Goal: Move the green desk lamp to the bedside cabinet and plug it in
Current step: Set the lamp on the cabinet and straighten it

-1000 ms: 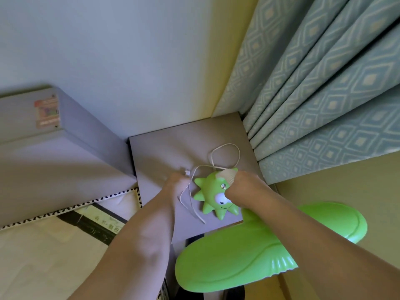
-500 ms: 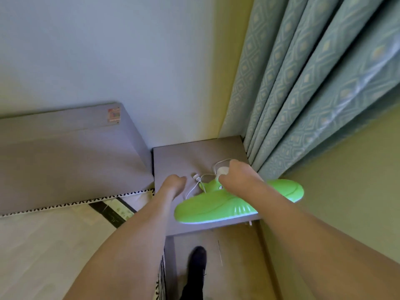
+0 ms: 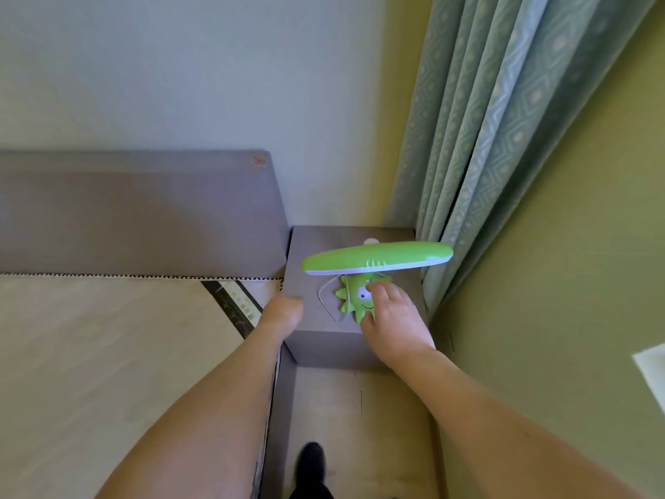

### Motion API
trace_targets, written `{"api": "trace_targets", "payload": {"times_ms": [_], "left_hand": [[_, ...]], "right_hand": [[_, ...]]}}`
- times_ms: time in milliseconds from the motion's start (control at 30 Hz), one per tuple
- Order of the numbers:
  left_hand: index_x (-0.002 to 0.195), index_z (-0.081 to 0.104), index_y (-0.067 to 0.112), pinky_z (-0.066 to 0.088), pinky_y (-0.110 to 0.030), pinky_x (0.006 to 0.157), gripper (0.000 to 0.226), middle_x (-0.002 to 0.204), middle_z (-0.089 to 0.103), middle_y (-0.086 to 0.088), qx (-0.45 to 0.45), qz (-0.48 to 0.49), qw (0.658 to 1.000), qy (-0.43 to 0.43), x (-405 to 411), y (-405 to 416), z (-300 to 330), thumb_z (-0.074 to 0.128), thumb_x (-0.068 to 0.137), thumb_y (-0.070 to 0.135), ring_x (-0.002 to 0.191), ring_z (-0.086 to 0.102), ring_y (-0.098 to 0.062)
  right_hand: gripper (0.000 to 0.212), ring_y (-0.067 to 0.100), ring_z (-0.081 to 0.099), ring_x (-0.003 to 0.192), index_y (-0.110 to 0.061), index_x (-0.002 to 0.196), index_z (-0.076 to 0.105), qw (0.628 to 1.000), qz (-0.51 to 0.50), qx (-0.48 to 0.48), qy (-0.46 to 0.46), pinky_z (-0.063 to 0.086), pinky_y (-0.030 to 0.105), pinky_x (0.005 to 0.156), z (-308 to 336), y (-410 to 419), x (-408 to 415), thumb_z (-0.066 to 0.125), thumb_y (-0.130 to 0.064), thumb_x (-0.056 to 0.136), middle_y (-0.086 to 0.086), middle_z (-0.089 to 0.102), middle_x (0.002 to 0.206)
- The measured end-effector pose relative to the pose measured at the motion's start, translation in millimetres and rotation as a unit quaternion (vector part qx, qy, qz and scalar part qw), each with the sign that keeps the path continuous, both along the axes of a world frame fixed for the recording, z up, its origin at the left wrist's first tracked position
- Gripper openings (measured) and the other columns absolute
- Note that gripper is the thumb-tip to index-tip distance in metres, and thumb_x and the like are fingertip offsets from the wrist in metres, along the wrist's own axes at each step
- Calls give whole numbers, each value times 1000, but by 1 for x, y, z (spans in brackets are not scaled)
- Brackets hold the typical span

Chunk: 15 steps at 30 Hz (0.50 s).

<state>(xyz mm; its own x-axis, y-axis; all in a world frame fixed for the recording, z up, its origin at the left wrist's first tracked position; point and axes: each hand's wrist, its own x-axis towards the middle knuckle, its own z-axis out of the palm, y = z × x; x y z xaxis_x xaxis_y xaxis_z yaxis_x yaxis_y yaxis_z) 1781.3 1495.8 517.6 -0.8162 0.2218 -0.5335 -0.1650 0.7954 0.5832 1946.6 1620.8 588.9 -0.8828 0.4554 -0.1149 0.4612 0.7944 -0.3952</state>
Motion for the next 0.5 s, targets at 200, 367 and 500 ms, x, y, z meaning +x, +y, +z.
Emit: {"api": "trace_targets", "payload": {"times_ms": [200, 367, 500], "left_hand": [[92, 60, 10, 40, -33, 77, 26, 98, 62, -12, -1, -135, 991, 6, 15, 16, -32, 43, 92, 29, 89, 55, -28], [86, 59, 14, 36, -28, 72, 18, 100, 64, -12, -10, -188, 980, 61, -5, 50, -98, 46, 89, 26, 86, 53, -26], [91, 64, 9, 45, -33, 80, 23, 110, 68, -18, -6, -205, 972, 117, -26, 81, -161, 44, 88, 22, 102, 61, -34]], "right_hand": [[44, 29, 42, 126, -10, 134, 42, 988, -47, -89, -118, 40, 39, 103, -49, 5, -2, 41, -14, 90, 10, 44, 140], [51, 31, 40, 130, -9, 140, 37, 983, -106, -104, -105, 40, 40, 104, -130, 36, -29, 44, -17, 91, 11, 41, 143], [50, 30, 41, 130, -12, 139, 40, 984, -145, -94, -46, 40, 40, 104, -202, 67, -48, 43, -12, 88, 10, 42, 143]]}}
